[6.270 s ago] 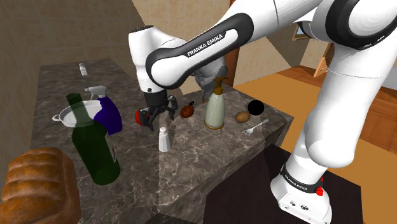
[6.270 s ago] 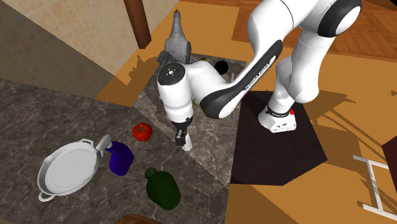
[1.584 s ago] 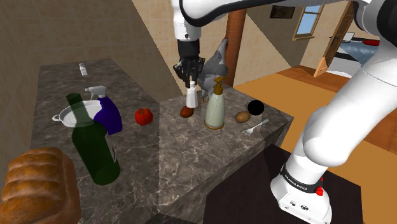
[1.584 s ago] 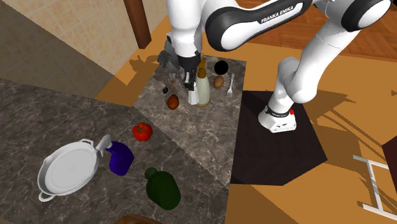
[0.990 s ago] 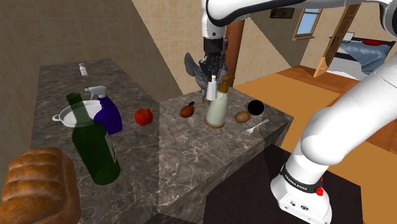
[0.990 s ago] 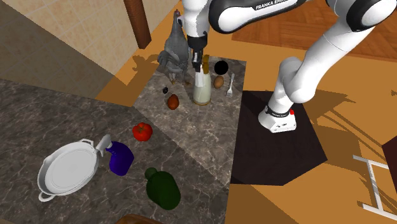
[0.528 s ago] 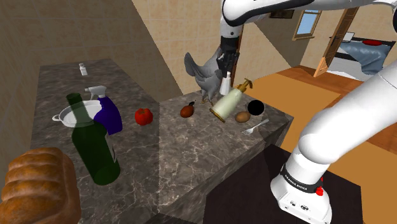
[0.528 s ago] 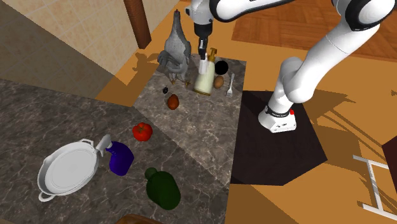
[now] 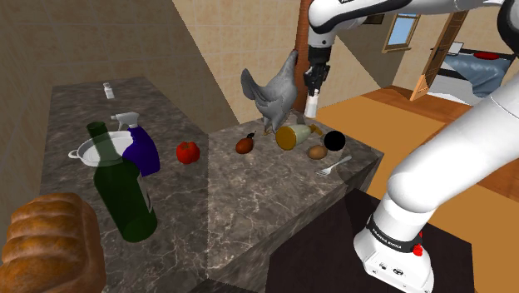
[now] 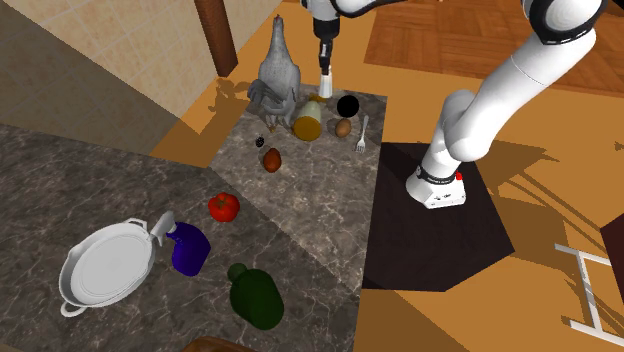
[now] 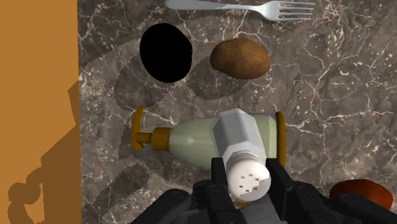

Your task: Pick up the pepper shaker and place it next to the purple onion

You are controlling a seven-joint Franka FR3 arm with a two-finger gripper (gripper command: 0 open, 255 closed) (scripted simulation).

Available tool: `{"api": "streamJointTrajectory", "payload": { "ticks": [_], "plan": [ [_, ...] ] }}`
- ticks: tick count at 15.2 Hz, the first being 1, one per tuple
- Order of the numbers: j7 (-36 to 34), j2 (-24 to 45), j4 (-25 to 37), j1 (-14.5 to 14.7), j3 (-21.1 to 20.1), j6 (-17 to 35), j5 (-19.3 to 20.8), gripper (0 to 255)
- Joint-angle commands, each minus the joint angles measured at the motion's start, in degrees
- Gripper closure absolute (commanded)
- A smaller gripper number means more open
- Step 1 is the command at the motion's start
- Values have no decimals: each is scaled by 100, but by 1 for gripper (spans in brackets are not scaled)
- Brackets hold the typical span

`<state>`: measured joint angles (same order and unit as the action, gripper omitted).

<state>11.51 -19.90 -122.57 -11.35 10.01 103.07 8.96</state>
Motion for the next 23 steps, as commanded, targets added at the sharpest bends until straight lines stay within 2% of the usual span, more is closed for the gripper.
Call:
{"api": "streamJointTrajectory", "payload": {
  "ticks": [1, 23],
  "plan": [
    [424, 129, 154, -151, 289, 29, 72, 255],
    [296, 482, -1230, -190, 413, 1760, 146, 255]
  ]
}}
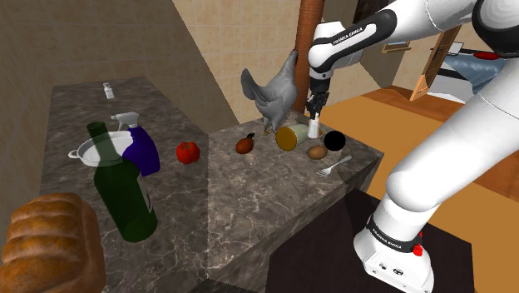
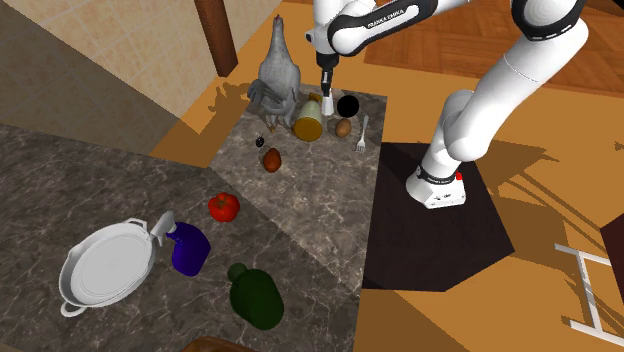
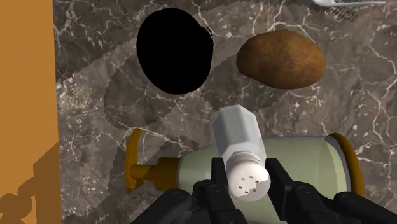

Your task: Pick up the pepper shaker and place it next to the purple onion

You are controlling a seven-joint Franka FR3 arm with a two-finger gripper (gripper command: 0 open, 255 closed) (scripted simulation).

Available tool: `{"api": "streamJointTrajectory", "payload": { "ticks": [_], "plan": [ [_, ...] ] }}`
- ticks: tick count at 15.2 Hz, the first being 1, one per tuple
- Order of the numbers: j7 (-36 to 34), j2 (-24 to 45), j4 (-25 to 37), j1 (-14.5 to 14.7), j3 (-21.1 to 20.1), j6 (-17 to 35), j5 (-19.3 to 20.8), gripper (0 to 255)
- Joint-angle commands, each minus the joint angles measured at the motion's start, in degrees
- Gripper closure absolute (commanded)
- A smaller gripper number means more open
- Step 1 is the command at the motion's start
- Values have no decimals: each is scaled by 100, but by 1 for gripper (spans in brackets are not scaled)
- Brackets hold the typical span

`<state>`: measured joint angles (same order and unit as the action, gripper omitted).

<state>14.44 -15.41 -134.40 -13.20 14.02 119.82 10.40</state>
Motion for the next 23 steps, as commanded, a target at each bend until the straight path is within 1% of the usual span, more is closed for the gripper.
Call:
{"api": "streamJointTrajectory", "payload": {
  "ticks": [1, 10, 18, 19, 23],
  "plan": [
    [-1, 65, -97, -6, 18, 166, 4, 255],
    [-32, 420, -493, -14, 75, 913, 9, 255],
    [-32, 432, -503, -14, 77, 935, 8, 255],
    [-33, 434, -503, -13, 76, 937, 8, 0],
    [-34, 433, -505, -13, 76, 937, 8, 0]
  ]
}}
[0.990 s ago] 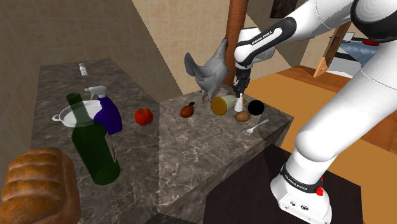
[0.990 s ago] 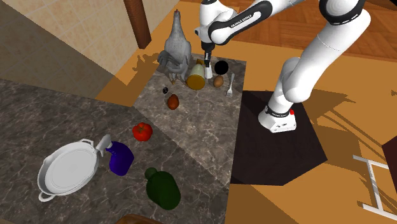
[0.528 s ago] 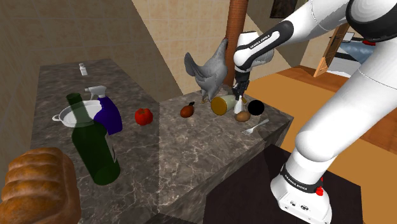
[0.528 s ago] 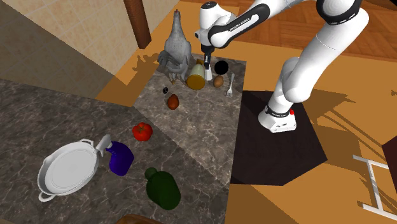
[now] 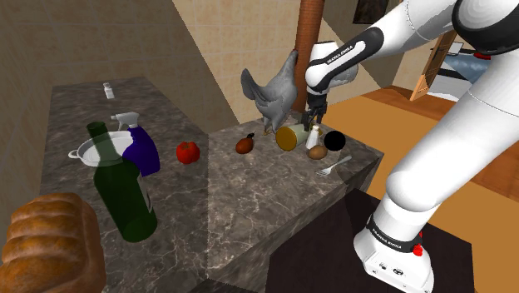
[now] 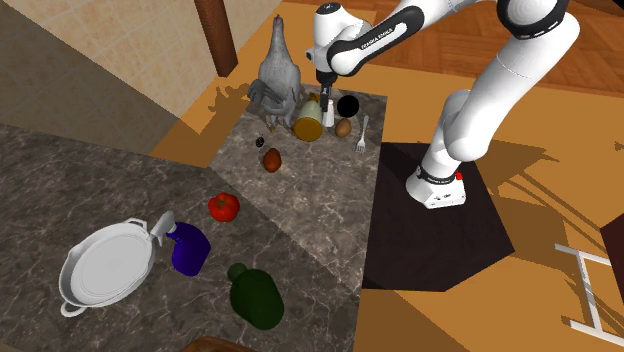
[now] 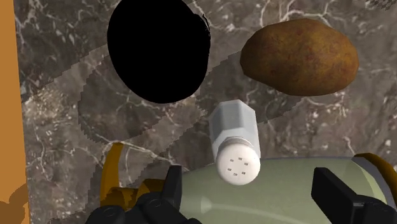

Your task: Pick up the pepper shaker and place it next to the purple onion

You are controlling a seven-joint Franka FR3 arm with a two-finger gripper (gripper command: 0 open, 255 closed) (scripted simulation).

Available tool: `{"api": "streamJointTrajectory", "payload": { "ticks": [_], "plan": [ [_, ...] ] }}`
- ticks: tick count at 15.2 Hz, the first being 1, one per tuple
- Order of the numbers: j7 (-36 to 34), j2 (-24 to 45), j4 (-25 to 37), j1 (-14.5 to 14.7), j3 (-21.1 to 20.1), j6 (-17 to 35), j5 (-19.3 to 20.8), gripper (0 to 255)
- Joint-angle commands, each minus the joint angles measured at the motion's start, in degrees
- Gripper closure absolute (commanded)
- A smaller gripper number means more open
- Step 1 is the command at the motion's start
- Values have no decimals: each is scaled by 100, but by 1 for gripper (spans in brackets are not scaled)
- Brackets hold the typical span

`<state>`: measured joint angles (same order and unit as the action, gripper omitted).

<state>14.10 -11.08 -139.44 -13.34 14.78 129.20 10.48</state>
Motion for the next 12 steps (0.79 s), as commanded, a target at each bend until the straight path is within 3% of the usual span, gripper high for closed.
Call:
{"api": "streamJointTrajectory", "payload": {
  "ticks": [1, 5, 12],
  "plan": [
    [1, 0, 2, 0, 1, -2, 0, 0],
    [-19, -385, 402, 32, -91, -790, -10, 0],
    [-19, -385, 402, 31, -92, -789, -10, 0]
  ]
}}
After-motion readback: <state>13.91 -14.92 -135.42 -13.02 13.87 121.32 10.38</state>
